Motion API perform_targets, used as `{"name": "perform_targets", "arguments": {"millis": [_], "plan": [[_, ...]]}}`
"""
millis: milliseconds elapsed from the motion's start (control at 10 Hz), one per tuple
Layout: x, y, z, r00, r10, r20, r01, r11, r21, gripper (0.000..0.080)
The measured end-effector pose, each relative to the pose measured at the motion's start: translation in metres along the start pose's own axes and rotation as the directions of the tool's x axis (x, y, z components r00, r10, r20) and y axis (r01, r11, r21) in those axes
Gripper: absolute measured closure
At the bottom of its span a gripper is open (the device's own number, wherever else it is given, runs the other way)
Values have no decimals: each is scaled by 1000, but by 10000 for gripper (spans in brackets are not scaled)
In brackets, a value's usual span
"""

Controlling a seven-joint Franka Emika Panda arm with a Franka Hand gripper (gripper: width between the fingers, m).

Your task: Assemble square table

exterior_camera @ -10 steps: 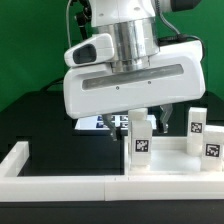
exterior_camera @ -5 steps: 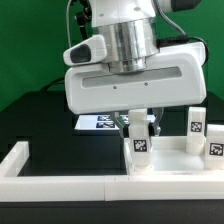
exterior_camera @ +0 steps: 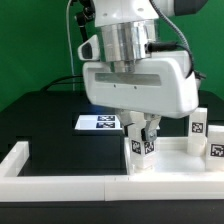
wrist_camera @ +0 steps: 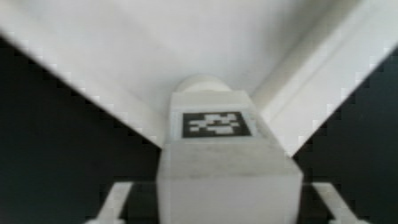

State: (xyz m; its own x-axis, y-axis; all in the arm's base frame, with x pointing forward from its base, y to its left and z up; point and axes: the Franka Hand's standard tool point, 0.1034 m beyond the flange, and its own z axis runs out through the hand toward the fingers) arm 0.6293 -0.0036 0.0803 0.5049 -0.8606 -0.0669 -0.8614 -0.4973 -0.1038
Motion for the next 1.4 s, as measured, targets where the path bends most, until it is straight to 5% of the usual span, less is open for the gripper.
{"name": "perform_targets", "arguments": {"millis": [100,400,600,700,800,1200,1400], "plan": [[2,3,0,976,217,20,-217,976,29,508],[0,6,0,935,352,49,-354,934,38,508],[-10,1,1,987,158,24,-159,987,21,458],[-14,-6,-2,998,-55,17,55,998,0,251],[-14,-11,-3,973,-233,9,232,973,11,181],[-14,-10,-2,890,-456,10,456,890,17,151],[-15,-10,-1,631,-776,4,775,631,-33,150]]}}
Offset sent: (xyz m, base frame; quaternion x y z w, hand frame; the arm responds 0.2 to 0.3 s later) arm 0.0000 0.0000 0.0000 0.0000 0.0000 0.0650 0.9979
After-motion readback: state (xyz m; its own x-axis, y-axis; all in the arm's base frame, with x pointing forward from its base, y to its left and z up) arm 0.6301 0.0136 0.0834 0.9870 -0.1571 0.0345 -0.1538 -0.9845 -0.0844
